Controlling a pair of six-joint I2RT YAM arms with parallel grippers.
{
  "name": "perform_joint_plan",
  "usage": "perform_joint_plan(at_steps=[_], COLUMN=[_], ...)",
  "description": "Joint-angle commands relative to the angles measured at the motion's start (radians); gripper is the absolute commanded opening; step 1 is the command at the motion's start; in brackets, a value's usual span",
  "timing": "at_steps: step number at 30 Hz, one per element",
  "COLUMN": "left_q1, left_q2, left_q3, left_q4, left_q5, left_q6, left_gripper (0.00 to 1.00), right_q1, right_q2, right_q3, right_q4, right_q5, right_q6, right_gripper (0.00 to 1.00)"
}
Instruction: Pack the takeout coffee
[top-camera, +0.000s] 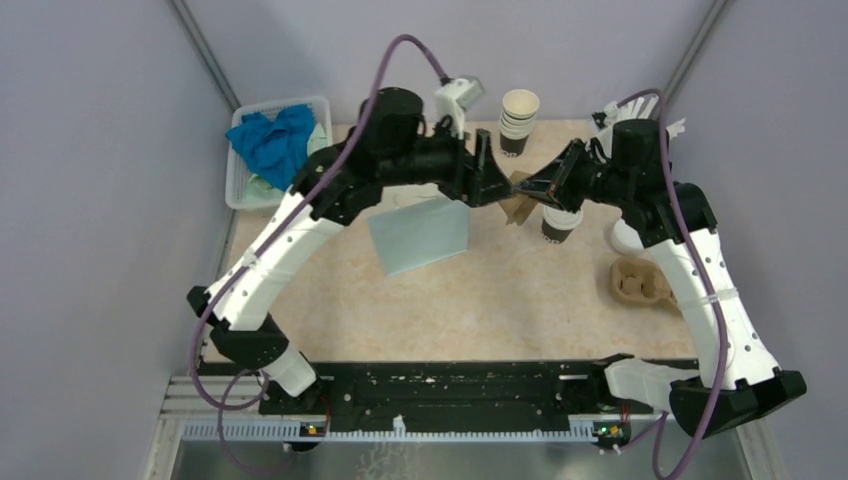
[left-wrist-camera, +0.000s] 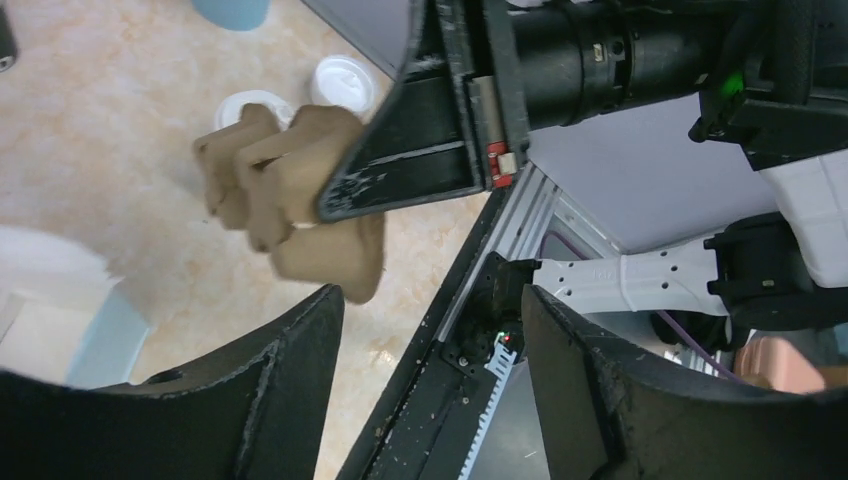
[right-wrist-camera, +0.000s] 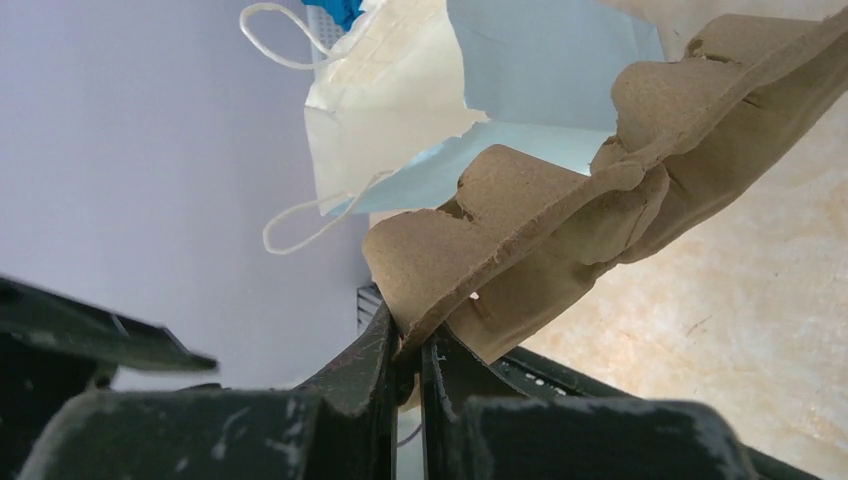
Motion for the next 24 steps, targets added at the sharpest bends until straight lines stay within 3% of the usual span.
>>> perform_joint_plan(at_steps=[1, 6, 10, 24], left_q1=[-0.115, -0.223, -0.274, -0.329], left_q2=[0.061, 0.081, 0.111, 0.221], left_q3=[0.072, 0.071, 0.083, 0.169], left_q4=[0.06, 0.052, 0.023, -0.075], left_q5=[-0.126, -0.34, -0.459, -0.593], left_q6=[0.062, 0.152, 0.208, 0.295], left_gripper=[0.69, 0.56, 0.52, 0.43], right_q1=[0.006, 0.007, 0.005, 0.006], right_q2=[-0.024, -0.06, -0.071, -0.086], right_q3=[-0.016, -0.072, -0.085, -0.089], right_q4=[0.067, 0.076, 0.069, 0.083], right_q5=[0.025, 0.06, 0.073, 0.073], right_q6=[0.118, 0.209, 0.238, 0.281], right_gripper=[0.02, 0.02, 0.02, 0.02])
